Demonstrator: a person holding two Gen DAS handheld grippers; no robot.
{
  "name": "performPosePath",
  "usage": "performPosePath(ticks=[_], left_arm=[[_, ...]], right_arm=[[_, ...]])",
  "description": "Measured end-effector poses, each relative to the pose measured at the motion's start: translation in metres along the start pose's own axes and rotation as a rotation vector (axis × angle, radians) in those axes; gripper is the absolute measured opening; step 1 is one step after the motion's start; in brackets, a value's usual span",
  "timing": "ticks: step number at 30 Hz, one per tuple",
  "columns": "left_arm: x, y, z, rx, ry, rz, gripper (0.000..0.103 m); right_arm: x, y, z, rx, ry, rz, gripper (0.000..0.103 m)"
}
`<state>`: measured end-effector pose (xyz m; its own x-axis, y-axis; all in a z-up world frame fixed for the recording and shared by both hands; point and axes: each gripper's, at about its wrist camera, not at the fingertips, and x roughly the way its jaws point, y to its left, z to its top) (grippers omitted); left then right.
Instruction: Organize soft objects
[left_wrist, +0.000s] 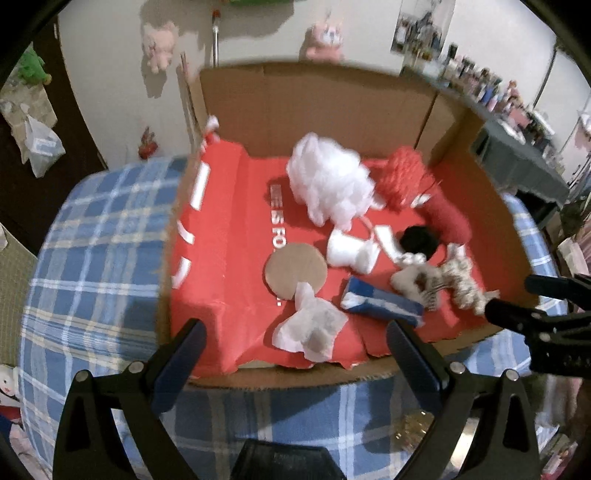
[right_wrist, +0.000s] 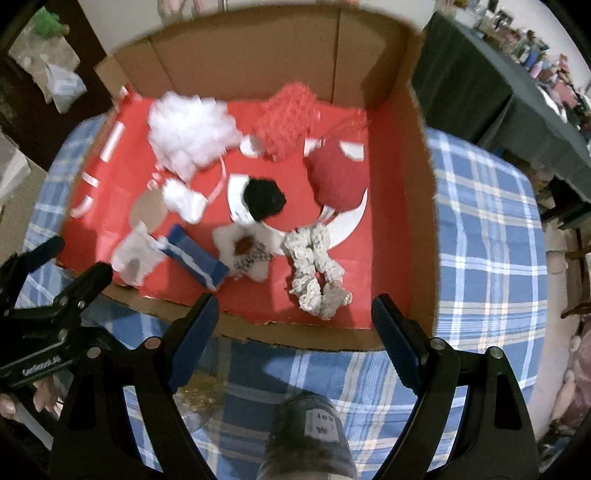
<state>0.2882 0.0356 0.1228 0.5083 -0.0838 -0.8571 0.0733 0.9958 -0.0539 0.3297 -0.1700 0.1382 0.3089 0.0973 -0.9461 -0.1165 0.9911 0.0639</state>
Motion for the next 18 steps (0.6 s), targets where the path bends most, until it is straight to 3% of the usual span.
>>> performPosePath(ticks=[5, 9, 11, 15, 18], left_arm=[[-0.060, -0.002, -0.026, 0.014, -0.159, -0.039, 0.101], [-0.102, 0.000, -0.067, -0.014, -0.277, -0.067, 0.103], [-0.113, -0.001, -0.088, -0.015, -0.310, -0.072, 0.103], [-0.119, -0.008, -0.136, -0.002, -0.361, -0.048, 0.103], [-0.107, -0.016, -0.170, 0.015, -0.358, -0.017, 0.103]], right_arm=[[-0.063, 0.014, -0.030, -0.014, -0.213, 0.022, 0.085], [-0.110, 0.020, -0.087, -0.033, -0.382, 0.049, 0.098], [-0.121, 0.021, -0.117, -0.035, -0.452, 0.048, 0.099], [-0.122, 0.025, -0.171, -0.038, -0.527, 0.033, 0.100], [-0.099, 0.022, -0.204, -0.006, -0.543, 0.022, 0.100]])
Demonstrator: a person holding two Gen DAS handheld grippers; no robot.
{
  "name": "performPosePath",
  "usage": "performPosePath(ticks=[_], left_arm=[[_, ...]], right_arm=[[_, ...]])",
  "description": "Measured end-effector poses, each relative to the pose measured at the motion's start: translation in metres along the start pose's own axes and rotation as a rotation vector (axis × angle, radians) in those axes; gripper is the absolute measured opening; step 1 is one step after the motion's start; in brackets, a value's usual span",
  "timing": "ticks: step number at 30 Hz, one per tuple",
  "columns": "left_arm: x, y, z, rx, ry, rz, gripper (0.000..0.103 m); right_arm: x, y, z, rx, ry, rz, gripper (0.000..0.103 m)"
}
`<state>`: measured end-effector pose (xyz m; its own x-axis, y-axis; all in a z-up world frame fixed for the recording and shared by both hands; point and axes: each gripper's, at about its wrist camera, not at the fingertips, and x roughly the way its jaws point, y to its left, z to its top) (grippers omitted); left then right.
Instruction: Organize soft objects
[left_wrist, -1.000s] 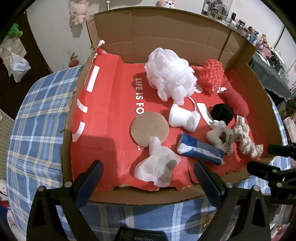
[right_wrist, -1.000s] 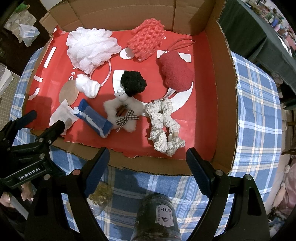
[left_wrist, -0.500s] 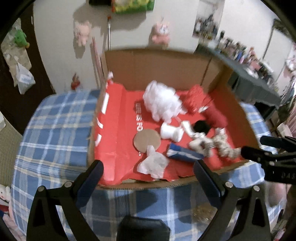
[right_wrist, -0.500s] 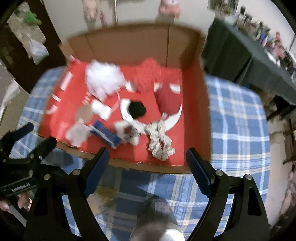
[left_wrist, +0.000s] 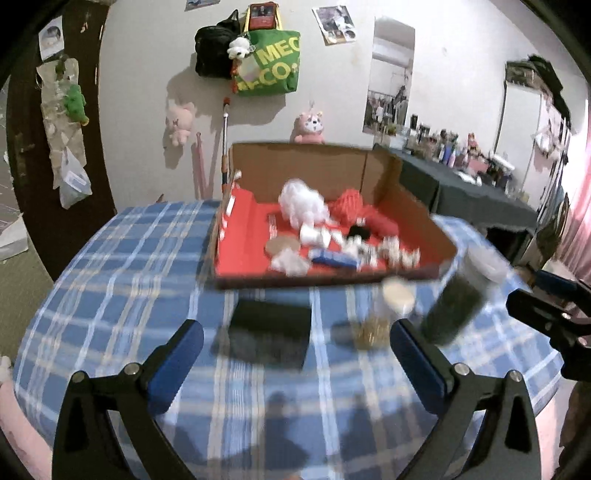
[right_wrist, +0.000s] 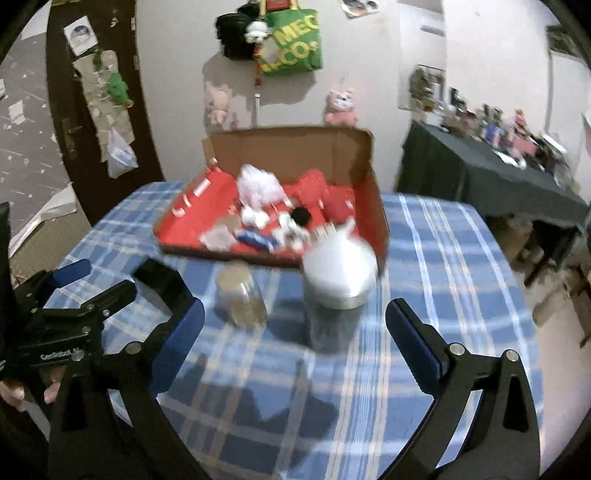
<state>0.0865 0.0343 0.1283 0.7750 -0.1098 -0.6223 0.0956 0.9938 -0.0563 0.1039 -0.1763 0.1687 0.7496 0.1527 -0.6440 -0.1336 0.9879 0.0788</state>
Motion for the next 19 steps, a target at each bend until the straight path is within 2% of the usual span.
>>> performPosePath(ticks=[3, 8, 14, 19], left_arm=[[0.018, -0.003, -0.026, 0.001, 0.045, 0.003, 0.103], [0.056, -0.005, -0.053, 0.000, 0.134, 0.021, 0.103], [0.074, -0.008, -0.067, 0.014, 0.166, 0.045, 0.103], [0.077, -0.011, -0.068, 0.017, 0.153, 0.060, 0.103]], right_arm=[[0.020, -0.007, -0.033, 0.041, 0.012, -0.032, 0.100], [0.070, -0.014, -0.069, 0.061, 0.110, -0.063, 0.100], [0.091, -0.013, -0.082, 0.041, 0.139, -0.107, 0.100], [0.091, -0.013, -0.085, 0.042, 0.136, -0.121, 0.100]])
